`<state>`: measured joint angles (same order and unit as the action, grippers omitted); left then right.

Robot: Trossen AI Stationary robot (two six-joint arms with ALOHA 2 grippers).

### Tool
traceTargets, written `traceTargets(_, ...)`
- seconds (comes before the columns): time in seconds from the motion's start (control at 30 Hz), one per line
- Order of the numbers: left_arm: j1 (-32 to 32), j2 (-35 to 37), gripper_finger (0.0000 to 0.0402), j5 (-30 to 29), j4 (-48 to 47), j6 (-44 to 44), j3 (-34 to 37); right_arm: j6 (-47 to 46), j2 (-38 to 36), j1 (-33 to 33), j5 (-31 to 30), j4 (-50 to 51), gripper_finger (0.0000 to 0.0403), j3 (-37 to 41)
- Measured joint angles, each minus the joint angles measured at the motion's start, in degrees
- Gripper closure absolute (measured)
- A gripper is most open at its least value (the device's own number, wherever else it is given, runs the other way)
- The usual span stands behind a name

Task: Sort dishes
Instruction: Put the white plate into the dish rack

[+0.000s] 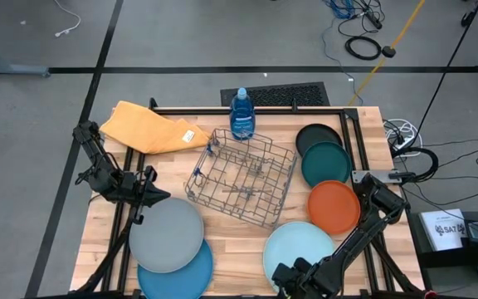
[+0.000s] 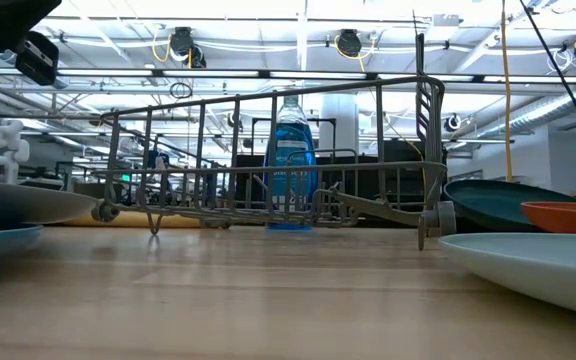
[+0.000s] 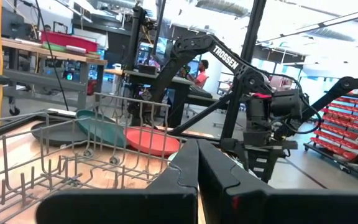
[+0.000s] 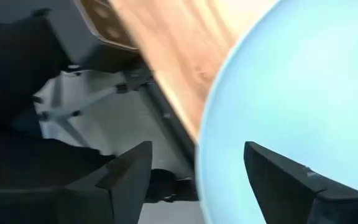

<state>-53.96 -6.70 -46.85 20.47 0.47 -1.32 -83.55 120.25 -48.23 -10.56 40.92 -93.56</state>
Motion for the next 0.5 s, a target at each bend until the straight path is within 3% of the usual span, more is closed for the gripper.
traceTargets(0.5,0.0,0.01,0.0401,0.0,-0.6,0.48,-0.04,4.94,2.31,3.21,1.85,0.34,0.0151,0.0)
